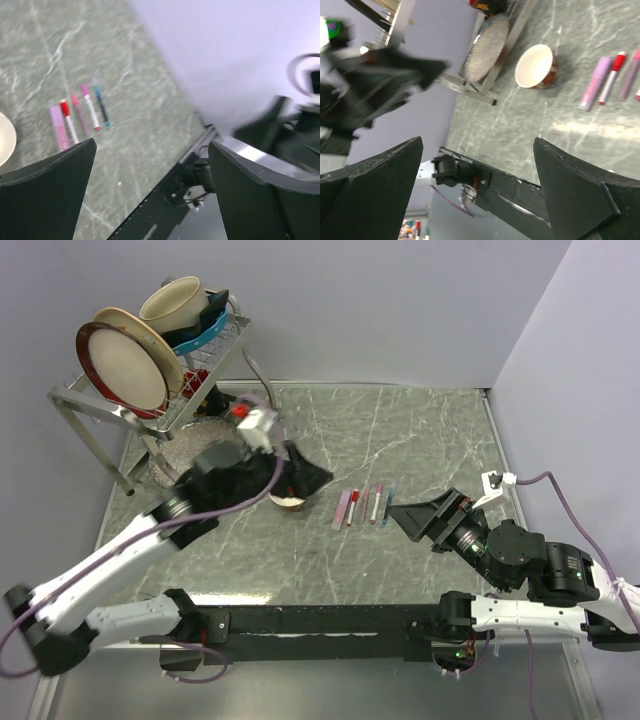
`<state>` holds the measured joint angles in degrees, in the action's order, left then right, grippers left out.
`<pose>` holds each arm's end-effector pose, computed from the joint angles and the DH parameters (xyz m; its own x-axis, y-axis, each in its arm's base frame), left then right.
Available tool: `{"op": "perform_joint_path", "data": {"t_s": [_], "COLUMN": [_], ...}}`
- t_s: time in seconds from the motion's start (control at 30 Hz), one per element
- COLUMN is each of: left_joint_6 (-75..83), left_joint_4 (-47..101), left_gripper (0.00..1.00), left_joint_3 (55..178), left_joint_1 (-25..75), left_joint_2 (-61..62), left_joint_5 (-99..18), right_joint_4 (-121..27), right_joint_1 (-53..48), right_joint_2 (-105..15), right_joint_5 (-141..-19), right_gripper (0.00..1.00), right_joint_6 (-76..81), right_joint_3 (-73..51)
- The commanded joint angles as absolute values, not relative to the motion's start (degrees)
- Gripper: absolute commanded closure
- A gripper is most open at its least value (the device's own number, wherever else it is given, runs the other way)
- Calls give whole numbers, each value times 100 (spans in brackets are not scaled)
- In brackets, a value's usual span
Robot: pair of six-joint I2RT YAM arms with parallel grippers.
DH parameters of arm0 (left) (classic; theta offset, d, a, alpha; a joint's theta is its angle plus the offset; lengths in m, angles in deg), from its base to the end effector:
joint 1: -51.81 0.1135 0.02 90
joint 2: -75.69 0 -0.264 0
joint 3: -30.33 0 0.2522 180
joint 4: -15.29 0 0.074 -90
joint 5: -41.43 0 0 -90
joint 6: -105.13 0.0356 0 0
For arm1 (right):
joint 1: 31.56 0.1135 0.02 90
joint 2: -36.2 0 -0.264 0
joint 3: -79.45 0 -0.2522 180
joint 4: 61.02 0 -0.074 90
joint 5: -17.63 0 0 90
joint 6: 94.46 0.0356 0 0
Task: Insert the pens into the pen caps
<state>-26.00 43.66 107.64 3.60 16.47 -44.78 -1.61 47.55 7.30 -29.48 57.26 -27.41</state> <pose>0.1531 -0.1748 0.3991 -0.6074 -0.3053 -0.7334 0.5148 0.5518 -0.6561 0.0363 0.0604 0.3908 -0.5477 0.5682 -0.6141 -0.2385 0.5975 0.7656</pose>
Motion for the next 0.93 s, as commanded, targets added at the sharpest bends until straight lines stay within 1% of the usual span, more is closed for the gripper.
{"op": "perform_joint_path", "data": {"t_s": [0.0, 0.2, 0.3, 0.5, 0.7, 0.9], "left_joint_6": [-2539, -2644, -2724, -2680, -2645, -2662], "left_joint_4": [3846, 3907, 3846, 3880, 3942, 3942], "left_gripper": [1, 0, 1, 1, 1, 1], "left_joint_3": [10210, 9657, 9445, 9348, 9296, 9287], "left_joint_1": [356, 356, 356, 356, 364, 356], "left_joint_2": [2591, 3577, 3833, 3957, 3992, 4036], "left_joint_5": [-4180, -4426, -4549, -4576, -4524, -4515], "right_joint_4": [434, 109, 12, -23, -243, -146], "right_joint_1": [4763, 4781, 4763, 4772, 4772, 4763], "right_joint_2": [702, 782, 694, 439, 482, 518], "right_joint_5": [-2684, -2834, -2913, -2983, -2913, -2764], "right_gripper": [0, 0, 0, 0, 0, 0], "right_joint_6": [5795, 5663, 5637, 5593, 5566, 5602], "right_joint_3": [-2438, -2579, -2640, -2553, -2623, -2579]}}
